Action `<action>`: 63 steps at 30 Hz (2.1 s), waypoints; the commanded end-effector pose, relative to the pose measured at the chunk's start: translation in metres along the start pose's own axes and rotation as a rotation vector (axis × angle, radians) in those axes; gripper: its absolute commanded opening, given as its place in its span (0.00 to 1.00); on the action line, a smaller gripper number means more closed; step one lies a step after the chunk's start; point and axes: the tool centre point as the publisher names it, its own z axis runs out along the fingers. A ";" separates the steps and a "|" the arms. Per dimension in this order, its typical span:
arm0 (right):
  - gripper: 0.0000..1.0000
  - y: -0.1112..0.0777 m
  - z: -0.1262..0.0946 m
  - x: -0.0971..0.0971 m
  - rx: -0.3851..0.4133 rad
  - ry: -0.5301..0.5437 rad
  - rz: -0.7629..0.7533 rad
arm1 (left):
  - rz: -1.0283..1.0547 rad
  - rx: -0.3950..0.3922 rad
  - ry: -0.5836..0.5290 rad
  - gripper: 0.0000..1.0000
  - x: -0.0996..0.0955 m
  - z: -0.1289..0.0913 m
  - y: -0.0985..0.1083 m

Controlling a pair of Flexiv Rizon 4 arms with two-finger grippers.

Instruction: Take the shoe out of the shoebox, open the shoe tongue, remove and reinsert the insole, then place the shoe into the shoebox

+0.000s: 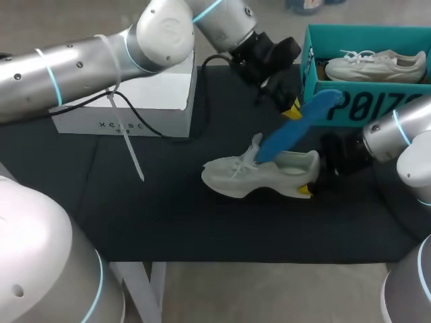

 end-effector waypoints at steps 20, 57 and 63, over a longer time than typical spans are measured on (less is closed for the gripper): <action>0.00 -0.005 0.004 -0.002 0.003 0.000 0.001 | -0.035 0.146 -0.113 0.00 0.061 -0.078 -0.050; 0.00 -0.005 0.004 -0.002 0.003 0.000 0.001 | -0.278 0.622 0.170 0.00 0.189 -0.103 -0.125; 0.00 -0.005 0.004 -0.002 0.003 0.000 0.001 | -0.313 0.671 0.279 0.00 0.218 -0.112 -0.145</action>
